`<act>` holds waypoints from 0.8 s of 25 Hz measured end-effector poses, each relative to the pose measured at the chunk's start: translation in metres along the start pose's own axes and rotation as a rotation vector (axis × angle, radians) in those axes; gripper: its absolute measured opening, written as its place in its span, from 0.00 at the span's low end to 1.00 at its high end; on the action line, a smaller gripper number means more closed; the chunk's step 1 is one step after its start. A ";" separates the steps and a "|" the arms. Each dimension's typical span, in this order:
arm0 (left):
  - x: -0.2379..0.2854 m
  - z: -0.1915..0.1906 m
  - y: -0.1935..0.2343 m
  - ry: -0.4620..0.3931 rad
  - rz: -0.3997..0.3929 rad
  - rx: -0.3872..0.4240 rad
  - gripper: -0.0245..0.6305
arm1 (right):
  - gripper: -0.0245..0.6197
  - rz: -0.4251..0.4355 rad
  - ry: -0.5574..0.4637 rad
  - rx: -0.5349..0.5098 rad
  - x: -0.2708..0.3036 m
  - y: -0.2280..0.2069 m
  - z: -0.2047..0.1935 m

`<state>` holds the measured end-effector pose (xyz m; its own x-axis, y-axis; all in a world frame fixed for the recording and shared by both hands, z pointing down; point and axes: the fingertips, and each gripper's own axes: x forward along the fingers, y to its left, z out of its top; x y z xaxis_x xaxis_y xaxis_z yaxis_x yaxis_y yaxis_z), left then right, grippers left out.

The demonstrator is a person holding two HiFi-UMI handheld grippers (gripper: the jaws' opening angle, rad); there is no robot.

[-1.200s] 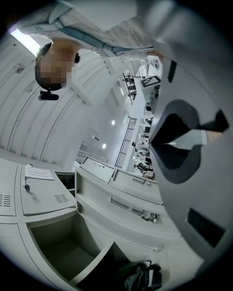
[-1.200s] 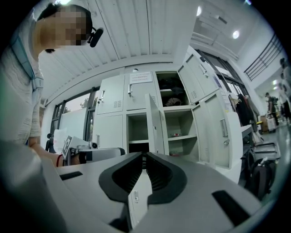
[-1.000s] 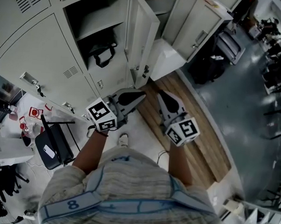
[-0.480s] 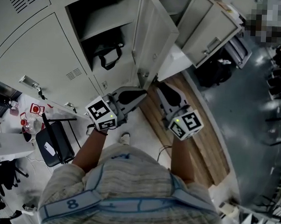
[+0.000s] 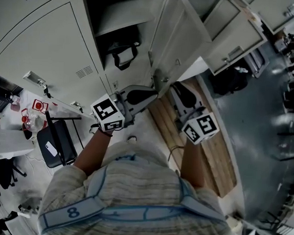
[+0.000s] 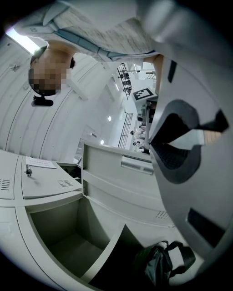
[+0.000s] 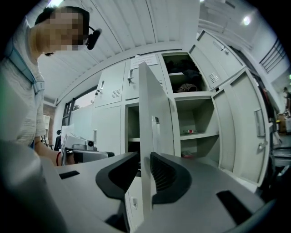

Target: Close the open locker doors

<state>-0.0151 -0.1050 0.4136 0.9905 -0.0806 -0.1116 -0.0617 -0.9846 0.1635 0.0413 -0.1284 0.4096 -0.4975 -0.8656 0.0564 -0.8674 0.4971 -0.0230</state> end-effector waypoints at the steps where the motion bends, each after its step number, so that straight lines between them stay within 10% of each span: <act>1: -0.002 0.000 0.002 0.001 0.006 0.000 0.04 | 0.13 0.001 0.007 -0.006 0.001 0.000 -0.001; 20: -0.019 0.007 0.032 -0.022 0.210 0.010 0.04 | 0.13 0.260 0.055 -0.049 0.029 0.023 0.001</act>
<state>-0.0371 -0.1361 0.4136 0.9528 -0.2876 -0.0973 -0.2679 -0.9472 0.1762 0.0067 -0.1416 0.4092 -0.7014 -0.7043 0.1095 -0.7083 0.7059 0.0040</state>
